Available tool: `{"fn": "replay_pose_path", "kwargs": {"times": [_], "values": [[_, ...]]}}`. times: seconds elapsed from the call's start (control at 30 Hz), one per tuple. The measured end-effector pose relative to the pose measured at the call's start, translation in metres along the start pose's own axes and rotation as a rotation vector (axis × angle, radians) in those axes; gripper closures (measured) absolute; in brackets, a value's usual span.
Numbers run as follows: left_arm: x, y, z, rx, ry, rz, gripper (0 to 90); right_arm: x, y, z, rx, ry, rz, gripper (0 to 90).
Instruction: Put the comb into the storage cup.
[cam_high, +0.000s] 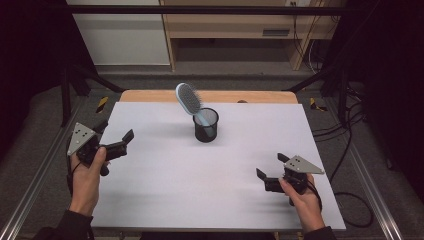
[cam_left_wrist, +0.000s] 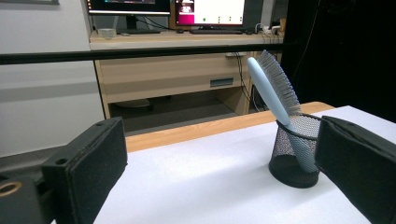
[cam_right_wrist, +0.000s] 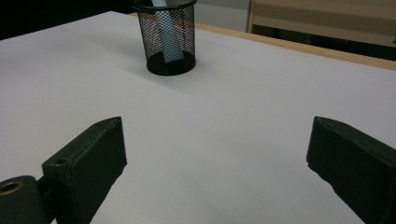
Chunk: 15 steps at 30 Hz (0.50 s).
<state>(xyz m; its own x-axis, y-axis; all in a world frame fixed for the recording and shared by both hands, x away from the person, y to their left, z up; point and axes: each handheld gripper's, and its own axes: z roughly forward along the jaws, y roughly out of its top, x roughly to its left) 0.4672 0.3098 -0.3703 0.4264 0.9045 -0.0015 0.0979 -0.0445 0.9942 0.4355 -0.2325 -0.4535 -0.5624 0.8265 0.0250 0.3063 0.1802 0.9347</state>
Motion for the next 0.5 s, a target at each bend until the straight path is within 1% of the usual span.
{"fn": "replay_pose_path", "kwargs": {"times": [0.07, 0.17, 0.33, 0.5], "values": [[0.001, -0.002, -0.003, 0.0, 0.005, 0.007, 2.3, 0.0, 0.0, -0.001, -0.004, 0.0, -0.002, 5.0], [0.001, -0.004, -0.007, -0.002, -0.001, 0.0, 2.4, -0.001, 0.0, -0.001, -0.006, 0.0, -0.004, 5.0], [0.003, -0.007, -0.015, -0.006, 0.0, 0.011, 2.4, -0.002, 0.0, -0.002, -0.011, 0.005, -0.006, 5.0], [0.005, -0.012, -0.023, -0.019, -0.007, 0.008, 2.3, -0.004, -0.001, -0.005, -0.023, 0.009, 0.007, 5.0]]}}
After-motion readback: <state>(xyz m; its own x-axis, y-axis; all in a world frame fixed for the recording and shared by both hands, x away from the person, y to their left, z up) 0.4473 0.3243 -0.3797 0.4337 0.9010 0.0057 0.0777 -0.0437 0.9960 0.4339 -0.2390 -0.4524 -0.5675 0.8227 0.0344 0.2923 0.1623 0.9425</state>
